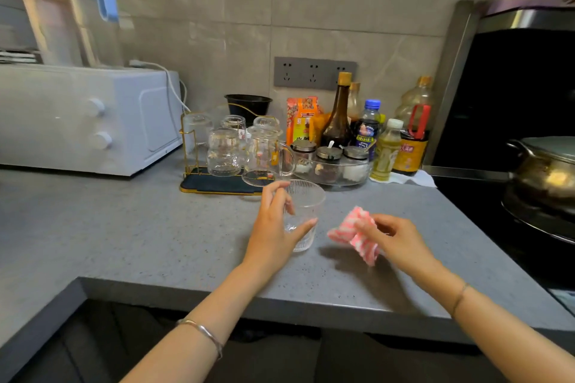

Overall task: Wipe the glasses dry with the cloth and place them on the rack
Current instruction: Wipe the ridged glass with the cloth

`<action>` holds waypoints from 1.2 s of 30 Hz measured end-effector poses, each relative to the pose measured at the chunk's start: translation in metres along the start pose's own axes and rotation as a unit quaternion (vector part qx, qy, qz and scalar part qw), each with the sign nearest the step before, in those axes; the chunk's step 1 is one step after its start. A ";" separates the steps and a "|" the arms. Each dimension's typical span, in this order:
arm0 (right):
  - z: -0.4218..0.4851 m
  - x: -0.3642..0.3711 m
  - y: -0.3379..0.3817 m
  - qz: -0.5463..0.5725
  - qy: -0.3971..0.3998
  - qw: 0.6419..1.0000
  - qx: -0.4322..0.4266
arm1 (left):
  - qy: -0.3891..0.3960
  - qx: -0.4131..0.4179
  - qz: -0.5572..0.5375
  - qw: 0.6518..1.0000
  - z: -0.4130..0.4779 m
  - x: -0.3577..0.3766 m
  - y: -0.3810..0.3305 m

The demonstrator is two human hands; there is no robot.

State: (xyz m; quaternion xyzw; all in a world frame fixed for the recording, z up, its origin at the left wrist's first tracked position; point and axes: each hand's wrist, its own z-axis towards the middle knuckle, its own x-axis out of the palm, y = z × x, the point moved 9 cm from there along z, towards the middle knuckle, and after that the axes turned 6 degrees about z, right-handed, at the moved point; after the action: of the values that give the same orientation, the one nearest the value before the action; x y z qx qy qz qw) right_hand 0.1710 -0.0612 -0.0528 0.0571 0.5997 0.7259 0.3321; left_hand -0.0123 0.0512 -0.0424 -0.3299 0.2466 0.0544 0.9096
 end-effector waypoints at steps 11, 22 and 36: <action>-0.012 -0.004 0.007 0.298 0.040 0.945 0.127 | 0.029 -0.007 0.019 0.999 -0.003 0.021 -0.007; -0.019 0.013 0.051 0.353 0.089 0.929 0.071 | 0.007 0.048 -0.040 0.998 0.001 -0.017 -0.069; -0.028 0.019 0.071 0.271 0.062 0.960 0.037 | 0.017 -0.102 -0.235 0.967 0.004 -0.027 -0.065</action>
State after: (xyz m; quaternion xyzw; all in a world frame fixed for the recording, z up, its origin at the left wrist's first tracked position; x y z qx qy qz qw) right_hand 0.1133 -0.0778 -0.0020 0.1844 0.6077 0.7680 0.0827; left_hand -0.0168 0.0049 0.0107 -0.4709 0.1709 -0.1412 0.8539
